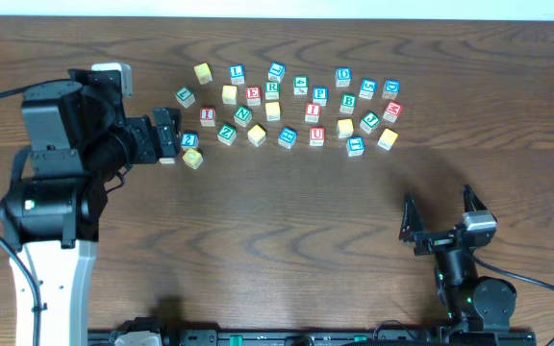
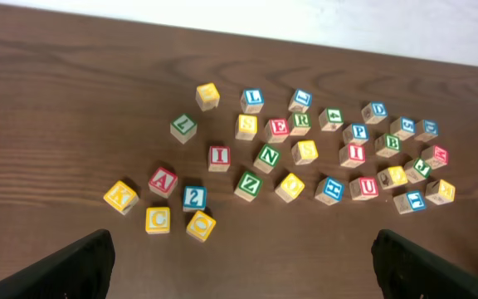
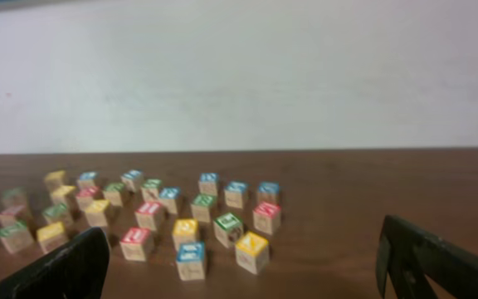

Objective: Spell out NEURIPS

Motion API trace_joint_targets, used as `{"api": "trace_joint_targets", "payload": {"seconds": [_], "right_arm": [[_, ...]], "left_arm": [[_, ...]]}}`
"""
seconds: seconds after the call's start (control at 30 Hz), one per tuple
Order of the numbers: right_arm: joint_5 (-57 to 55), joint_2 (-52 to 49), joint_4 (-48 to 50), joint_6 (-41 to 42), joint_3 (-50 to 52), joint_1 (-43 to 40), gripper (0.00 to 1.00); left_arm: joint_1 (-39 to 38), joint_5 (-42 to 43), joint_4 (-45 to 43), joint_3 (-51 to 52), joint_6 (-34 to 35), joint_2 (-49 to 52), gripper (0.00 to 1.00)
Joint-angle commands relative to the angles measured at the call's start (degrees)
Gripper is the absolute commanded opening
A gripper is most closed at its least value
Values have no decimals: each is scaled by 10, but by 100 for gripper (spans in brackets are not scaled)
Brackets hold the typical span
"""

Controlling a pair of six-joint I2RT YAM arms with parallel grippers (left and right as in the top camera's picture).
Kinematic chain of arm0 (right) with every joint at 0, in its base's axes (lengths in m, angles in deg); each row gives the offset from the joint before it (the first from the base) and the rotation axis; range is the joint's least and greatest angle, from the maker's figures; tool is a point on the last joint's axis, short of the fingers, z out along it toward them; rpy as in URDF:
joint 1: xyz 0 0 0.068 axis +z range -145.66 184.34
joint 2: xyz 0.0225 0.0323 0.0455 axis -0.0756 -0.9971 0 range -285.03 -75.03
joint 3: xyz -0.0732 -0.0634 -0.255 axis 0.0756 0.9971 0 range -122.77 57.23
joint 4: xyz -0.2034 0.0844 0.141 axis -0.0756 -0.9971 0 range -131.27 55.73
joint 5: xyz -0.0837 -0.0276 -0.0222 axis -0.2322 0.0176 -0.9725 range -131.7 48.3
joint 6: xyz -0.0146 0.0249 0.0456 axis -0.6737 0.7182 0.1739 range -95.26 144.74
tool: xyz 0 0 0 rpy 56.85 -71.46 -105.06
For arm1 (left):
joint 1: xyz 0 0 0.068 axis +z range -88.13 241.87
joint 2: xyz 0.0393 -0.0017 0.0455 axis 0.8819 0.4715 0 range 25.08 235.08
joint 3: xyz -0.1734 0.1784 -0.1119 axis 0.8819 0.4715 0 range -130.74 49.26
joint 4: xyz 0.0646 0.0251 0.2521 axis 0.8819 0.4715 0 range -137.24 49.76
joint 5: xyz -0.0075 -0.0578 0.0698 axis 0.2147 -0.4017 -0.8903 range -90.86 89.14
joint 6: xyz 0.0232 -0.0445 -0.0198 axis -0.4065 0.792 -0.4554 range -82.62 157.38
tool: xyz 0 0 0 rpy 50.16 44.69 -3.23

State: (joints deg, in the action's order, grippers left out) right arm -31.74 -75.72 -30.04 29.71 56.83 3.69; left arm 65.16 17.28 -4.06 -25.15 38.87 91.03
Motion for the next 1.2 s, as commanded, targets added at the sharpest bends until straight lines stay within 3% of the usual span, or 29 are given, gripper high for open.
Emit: {"api": "trace_joint_targets", "payload": {"seconds": [0.0,0.2,0.43,0.83,1.17], "right_arm": [[31,2,5,15,-11,-4,99],[37,-72,-8,18,-92,-5,99],[72,-268,-50,18,-261,-4,99],[114,-602,-356,16,-666,-4,99],[159,-821,-532,-25,-923,9,99]], "left_arm": [[2,7,2,-11,3,10,98],[2,7,17,-10,3,27,98],[2,7,18,-10,3,33,98],[2,7,18,-10,3,33,98],[2,7,15,-10,3,33,98]]}}
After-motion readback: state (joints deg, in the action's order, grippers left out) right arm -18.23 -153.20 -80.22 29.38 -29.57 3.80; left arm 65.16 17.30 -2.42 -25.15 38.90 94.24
